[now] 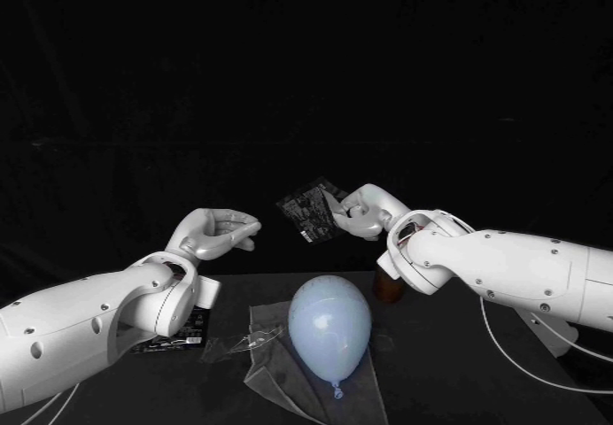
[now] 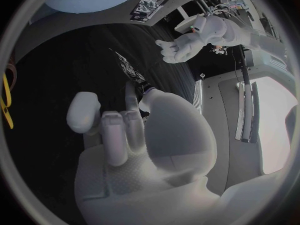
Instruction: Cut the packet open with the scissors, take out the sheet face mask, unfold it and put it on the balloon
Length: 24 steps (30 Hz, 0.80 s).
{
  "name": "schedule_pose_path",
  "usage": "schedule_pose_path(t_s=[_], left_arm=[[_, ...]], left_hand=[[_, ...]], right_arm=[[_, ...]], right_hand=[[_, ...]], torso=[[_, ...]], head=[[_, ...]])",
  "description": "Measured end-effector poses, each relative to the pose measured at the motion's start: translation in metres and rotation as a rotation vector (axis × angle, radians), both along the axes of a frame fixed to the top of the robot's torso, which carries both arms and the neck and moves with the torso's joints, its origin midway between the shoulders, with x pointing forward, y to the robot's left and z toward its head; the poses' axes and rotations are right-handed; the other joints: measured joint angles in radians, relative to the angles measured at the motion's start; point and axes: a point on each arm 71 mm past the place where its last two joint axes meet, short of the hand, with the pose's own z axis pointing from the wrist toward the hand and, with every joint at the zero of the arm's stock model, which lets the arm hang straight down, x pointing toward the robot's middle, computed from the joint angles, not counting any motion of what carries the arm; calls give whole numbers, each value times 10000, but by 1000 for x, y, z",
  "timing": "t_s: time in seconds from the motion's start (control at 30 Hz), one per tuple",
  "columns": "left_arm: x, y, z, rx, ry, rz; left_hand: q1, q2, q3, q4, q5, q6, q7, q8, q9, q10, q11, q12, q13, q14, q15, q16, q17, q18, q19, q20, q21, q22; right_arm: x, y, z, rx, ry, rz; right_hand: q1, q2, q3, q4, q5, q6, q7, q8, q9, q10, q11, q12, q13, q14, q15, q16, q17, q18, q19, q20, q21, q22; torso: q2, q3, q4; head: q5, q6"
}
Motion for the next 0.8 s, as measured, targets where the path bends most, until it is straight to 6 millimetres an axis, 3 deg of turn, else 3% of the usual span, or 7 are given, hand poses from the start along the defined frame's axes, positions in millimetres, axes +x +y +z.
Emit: schedule_pose_path(t_s=[0.03, 0.1, 0.23, 0.33, 0.4, 0.6, 0.8], left_arm=[[-2, -5, 0, -14, 51, -129], [-5, -15, 0, -30, 153, -410], [-8, -35, -1, -19, 353, -835], [-6, -43, -2, 5, 496, -907], [-4, -48, -4, 32, 629, -915], [-1, -58, -8, 105, 1107, -899], [4, -64, -14, 177, 1790, -940]], left_hand=[[-76, 76, 19, 19, 0, 96, -96, 0, -27, 309, -135, 5, -4, 643, -200, 342, 220, 6, 502, -310, 480, 253], [-255, 111, 19, 19, 0, 162, -162, 0, -105, 578, -222, -113, -46, 1168, -348, 602, 462, 7, 836, -612, 954, 524], [-643, 98, -61, 7, 0, 163, -164, -163, -191, 729, -234, -325, -115, 1451, -395, 767, 735, 9, 900, -685, 1349, 786], [-1310, 160, -321, 18, 0, 183, -106, -241, -245, 765, -198, -453, -121, 1468, -402, 795, 924, 7, 823, -760, 1566, 939], [-1655, 179, -476, 29, 0, 129, -29, -299, -269, 743, -176, -523, -121, 1463, -398, 794, 1022, 4, 730, -736, 1656, 1021], [-2579, 85, -1034, 36, -1, -192, 184, -537, -373, 398, 80, -734, -122, 1069, -117, 691, 1218, -12, 275, -608, 1751, 1142], [-3316, -593, -1415, 92, -1, -794, 243, -846, -516, -299, 358, -1010, -224, 401, 159, 260, 1280, -18, -324, -366, 1709, 1149]], right_arm=[[0, 3, -1, -149, -35, 42], [1, 8, -4, -471, -92, 116], [1, 17, -10, -1164, -161, 223], [0, 23, -14, -1552, -175, 297], [-1, 28, -17, -1820, -200, 352], [-6, 37, -21, -2417, -302, 550], [-14, 47, -24, -2852, -380, 858]], right_hand=[[-12, -12, 3, -2, 0, 0, 0, 0, 45, 0, 0, 0, 0, 0, 0, 8, 0, 0, 0, 0, -1, 0], [-26, -26, 53, -52, -1, 0, 0, -1, 66, 0, 0, -1, -2, 0, 0, 32, 1, 0, 0, 0, -1, 0], [-38, -38, 55, -54, -1, -21, -21, -1, 114, 0, 0, -2, -4, 1, 0, 35, 2, -1, 0, 0, -2, -3], [-39, -39, 99, -43, -12, -34, -34, 44, 118, 0, 0, -3, -9, 1, 1, 35, 3, -2, -1, 1, -2, -6], [-40, -40, 110, -53, -21, -34, -35, 49, 118, 0, 0, -3, -15, 1, 1, 35, 9, -2, -1, 1, -3, -8], [-79, -79, 126, -68, -22, -34, -35, 55, 116, 0, -1, -20, -23, 2, 1, 31, 9, -3, -1, 1, 37, -7], [-157, -157, 274, -164, -8, -34, -34, 56, 112, 1, -1, -41, -22, 3, 2, 27, 9, -4, -1, 2, 36, -3]], torso=[[0, -1, 0], [-1, -3, -2], [-4, 0, -6], [-5, 6, -16], [-5, 6, -22], [4, 13, -23], [-3, 15, -22]], head=[[1, -3], [2, -12], [30, -20], [49, -35], [53, -36], [60, -42], [65, -84]])
